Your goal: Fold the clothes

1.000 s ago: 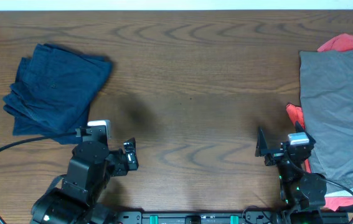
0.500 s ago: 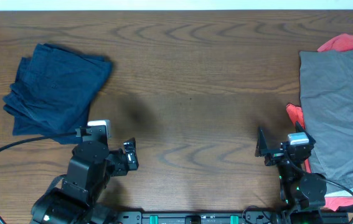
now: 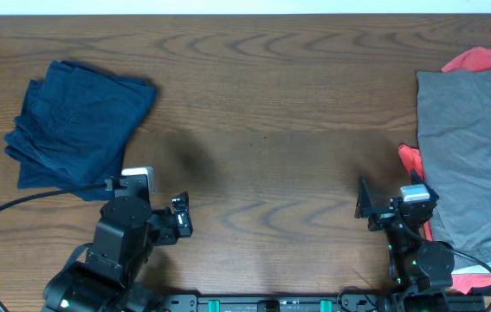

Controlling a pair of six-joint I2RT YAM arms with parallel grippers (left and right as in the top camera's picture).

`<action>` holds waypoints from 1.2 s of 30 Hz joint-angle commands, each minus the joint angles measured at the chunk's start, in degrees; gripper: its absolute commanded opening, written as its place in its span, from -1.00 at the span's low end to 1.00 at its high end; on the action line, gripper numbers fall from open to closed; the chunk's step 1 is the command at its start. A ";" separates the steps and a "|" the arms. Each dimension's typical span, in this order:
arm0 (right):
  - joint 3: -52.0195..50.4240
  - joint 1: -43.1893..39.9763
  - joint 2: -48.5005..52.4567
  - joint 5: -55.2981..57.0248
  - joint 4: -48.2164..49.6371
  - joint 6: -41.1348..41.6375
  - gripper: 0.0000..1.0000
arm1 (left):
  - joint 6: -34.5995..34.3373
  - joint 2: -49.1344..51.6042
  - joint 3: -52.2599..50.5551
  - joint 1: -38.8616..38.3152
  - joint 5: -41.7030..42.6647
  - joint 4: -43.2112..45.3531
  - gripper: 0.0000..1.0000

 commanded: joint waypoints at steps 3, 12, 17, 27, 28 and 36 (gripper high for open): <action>-0.09 -0.66 -0.35 -0.63 -0.15 -0.90 0.99 | -0.50 -0.66 -0.11 2.84 -0.66 -0.39 0.96; -0.09 -0.66 -0.35 -0.63 -0.15 -0.90 0.98 | -0.48 -10.71 -8.96 16.90 -0.46 -1.55 0.96; -0.09 -0.66 -0.33 -0.63 -0.15 -0.90 0.98 | -0.42 -21.03 -20.50 21.68 -0.39 6.67 0.96; -0.09 -0.66 -0.33 -0.63 -0.15 -0.90 0.98 | 8.22 -30.42 -35.19 22.29 -0.39 34.40 0.96; -0.09 -0.66 -0.33 -0.63 -0.15 -0.90 0.99 | 8.79 -30.97 -36.48 22.29 -0.35 37.31 0.96; -0.09 -0.66 -0.33 -0.63 -0.15 -0.90 0.99 | 14.97 -32.92 -44.68 22.29 2.38 56.11 0.96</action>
